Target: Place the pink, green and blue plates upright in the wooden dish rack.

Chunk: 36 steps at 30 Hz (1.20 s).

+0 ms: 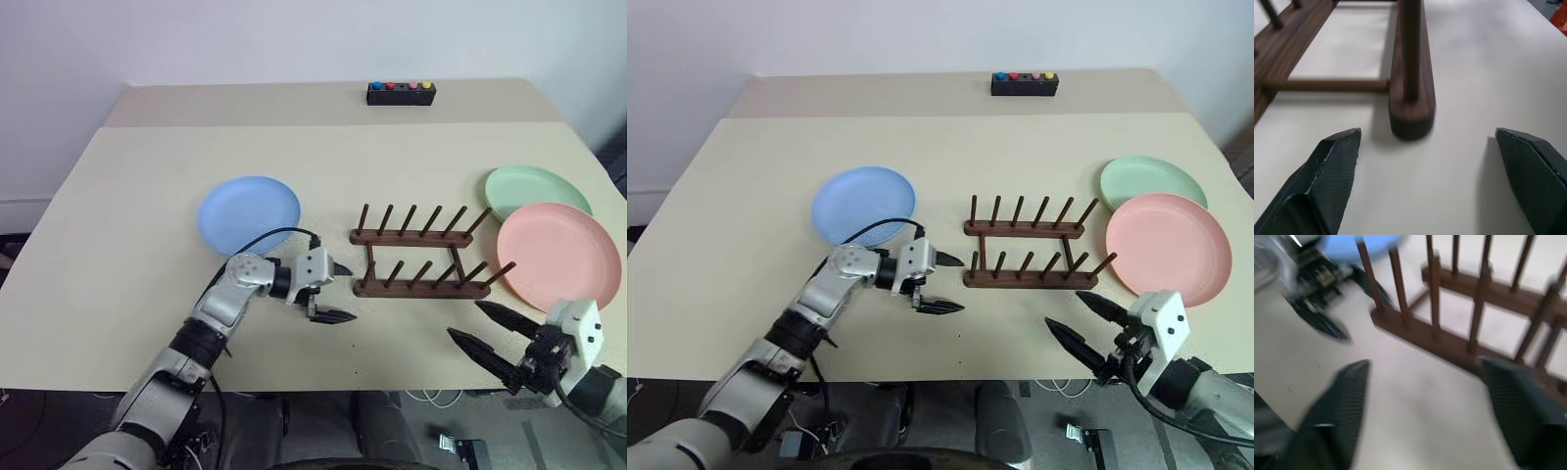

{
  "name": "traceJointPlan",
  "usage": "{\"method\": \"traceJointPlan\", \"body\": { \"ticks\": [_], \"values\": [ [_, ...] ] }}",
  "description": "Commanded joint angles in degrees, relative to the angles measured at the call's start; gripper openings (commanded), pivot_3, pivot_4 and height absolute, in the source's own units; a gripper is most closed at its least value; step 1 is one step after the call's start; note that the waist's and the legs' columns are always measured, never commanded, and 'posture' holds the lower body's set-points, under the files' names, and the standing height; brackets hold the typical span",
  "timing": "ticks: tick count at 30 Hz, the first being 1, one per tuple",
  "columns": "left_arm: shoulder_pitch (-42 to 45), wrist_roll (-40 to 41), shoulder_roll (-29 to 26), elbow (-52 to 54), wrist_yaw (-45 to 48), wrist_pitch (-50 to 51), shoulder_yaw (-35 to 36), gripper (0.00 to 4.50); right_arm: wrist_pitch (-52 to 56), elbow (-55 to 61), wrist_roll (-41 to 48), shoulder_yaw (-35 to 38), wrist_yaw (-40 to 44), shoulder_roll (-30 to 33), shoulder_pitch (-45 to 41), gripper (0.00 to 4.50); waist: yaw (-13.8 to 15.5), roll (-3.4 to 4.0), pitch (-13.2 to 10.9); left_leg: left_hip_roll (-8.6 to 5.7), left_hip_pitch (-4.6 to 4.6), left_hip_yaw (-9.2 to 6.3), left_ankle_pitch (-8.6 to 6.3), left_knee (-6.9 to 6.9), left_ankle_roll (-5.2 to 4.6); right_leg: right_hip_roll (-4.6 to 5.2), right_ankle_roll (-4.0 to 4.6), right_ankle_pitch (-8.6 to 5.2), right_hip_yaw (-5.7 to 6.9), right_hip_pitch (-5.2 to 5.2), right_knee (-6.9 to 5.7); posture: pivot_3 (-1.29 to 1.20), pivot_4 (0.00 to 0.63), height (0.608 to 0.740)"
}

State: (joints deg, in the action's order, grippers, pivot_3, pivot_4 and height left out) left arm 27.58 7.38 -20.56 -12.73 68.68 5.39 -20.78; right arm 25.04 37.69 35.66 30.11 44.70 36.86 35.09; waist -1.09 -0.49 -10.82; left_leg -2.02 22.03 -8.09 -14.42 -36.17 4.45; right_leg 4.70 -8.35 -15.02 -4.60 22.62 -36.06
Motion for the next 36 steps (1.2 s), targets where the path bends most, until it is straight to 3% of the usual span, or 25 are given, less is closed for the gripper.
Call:
{"method": "traceJointPlan", "body": {
  "ticks": [1, 4, 6, 17, 36],
  "values": [
    [-3.3, 3.3, -2.6, 7.9, 1.2, 4.7, 1.3, 2.75, -0.1, -2.2, -5.4, -0.5, -2.3, 1.1, 0.2, 1.7, 0.3, 0.0, 0.0, 0.0, 0.0, -0.01, 0.0, -0.01, 0.0, 0.0, 0.03, -0.01, 0.0, 0.0, 0.0, 0.0, 0.15, 0.74],
    [-5.5, 4.1, -3.5, 12.7, 0.8, 8.5, 0.3, 1.29, 0.2, -3.3, -7.7, -1.4, -3.0, 1.3, -0.1, 0.19, 0.7, 0.01, 0.0, -0.02, 0.04, -0.01, 0.0, -0.08, 0.0, 0.03, 0.17, -0.09, 0.0, -0.03, 0.01, 0.0, 0.15, 0.74],
    [-6.5, 1.9, -3.1, 14.3, -1.2, 9.9, -1.6, 0.19, -0.3, -4.9, -11.6, -2.7, -4.7, 1.8, -1.0, 0.0, 0.7, 0.0, 0.0, -0.02, 0.06, -0.01, 0.0, -0.1, 0.0, 0.03, 0.18, -0.1, 0.01, -0.05, 0.03, 0.0, 0.15, 0.74],
    [-5.1, -0.6, 2.4, 15.4, -8.7, 14.8, -5.9, 0.19, -0.6, -12.3, -19.4, -6.9, -8.0, 2.5, -8.9, 0.0, 0.4, 0.0, 0.0, -0.02, 0.04, 0.0, 0.0, -0.08, 0.0, 0.01, 0.12, -0.06, 0.01, -0.02, 0.02, 0.0, 0.15, 0.74],
    [1.0, -6.2, 8.2, 1.6, -17.8, 6.2, -4.1, 0.19, -5.6, -26.1, -25.3, -13.9, -7.3, 3.5, -25.5, 0.0, 0.1, -0.06, 0.0, -0.03, -0.29, 0.03, 0.0, -0.12, 0.0, 0.02, 0.01, 0.02, 0.0, -0.33, 0.02, 0.0, 0.15, 0.74]
  ]
}}
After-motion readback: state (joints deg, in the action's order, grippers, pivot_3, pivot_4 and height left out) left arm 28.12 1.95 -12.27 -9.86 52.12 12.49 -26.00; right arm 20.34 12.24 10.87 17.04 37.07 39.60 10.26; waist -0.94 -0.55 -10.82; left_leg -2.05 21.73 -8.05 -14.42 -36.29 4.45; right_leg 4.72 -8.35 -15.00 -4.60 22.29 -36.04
